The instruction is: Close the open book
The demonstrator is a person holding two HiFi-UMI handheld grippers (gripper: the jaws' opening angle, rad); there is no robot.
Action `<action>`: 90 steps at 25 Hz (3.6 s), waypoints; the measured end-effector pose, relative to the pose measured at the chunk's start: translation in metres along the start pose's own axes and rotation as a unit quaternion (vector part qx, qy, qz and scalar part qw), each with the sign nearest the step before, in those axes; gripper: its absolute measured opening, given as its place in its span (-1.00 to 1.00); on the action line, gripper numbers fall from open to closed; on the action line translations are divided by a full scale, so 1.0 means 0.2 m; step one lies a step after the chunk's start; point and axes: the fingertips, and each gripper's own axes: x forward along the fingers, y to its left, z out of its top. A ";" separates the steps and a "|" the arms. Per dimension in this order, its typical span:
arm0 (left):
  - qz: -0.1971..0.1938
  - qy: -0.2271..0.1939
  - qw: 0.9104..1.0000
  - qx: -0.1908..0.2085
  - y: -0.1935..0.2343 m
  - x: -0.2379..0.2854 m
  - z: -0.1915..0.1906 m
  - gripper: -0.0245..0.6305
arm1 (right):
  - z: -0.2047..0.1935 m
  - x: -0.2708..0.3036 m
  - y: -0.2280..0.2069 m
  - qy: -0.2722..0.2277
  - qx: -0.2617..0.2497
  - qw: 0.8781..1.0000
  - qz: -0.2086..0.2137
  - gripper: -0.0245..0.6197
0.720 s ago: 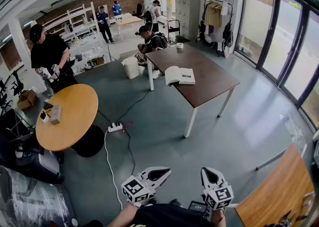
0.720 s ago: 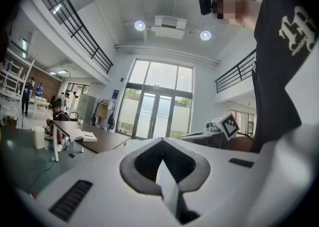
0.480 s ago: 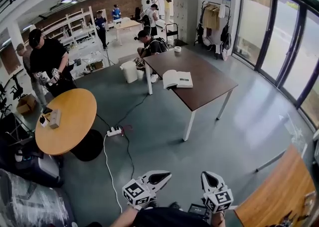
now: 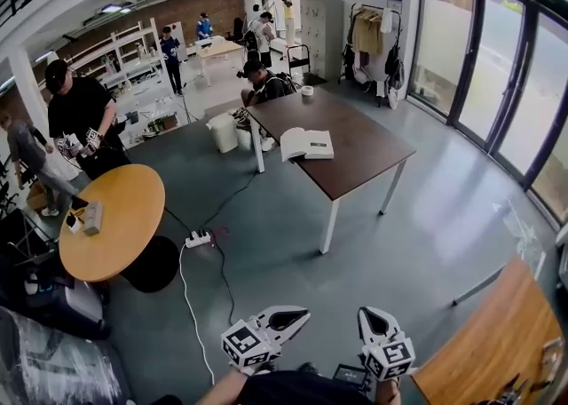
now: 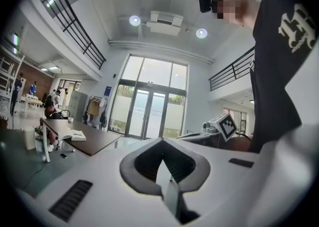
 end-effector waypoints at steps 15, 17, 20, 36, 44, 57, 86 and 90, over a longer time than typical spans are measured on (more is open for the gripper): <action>0.004 0.004 1.000 -0.012 -0.07 0.11 -0.07 -0.91 | -0.09 -0.05 -0.13 0.014 0.010 1.000 0.001 -0.96; 0.005 0.005 1.000 -0.016 -0.06 0.12 -0.07 -0.91 | -0.11 -0.04 -0.14 0.020 0.013 1.000 0.003 -0.96; 0.006 0.008 1.000 -0.024 -0.03 0.13 -0.10 -0.91 | -0.15 -0.01 -0.16 0.033 0.018 0.999 0.001 -0.96; 0.009 0.000 1.000 -0.029 0.27 0.20 -0.07 -0.91 | -0.07 0.28 -0.26 0.038 0.005 0.999 0.003 -0.96; 0.000 -0.006 1.000 -0.029 0.53 0.28 -0.01 -0.91 | 0.02 0.53 -0.31 0.043 -0.003 0.999 0.003 -0.96; -0.042 -0.014 0.999 -0.022 0.88 0.40 0.12 -0.91 | 0.17 0.77 -0.42 0.037 -0.002 0.998 -0.048 -0.96; -0.002 -0.031 0.999 -0.044 1.57 0.02 0.15 -0.91 | 0.33 1.55 -0.06 0.060 -0.039 0.997 0.016 -0.96; -0.001 -0.029 0.998 -0.047 1.61 -0.04 0.14 -0.91 | 0.33 1.61 0.02 0.072 -0.039 0.996 0.029 -0.96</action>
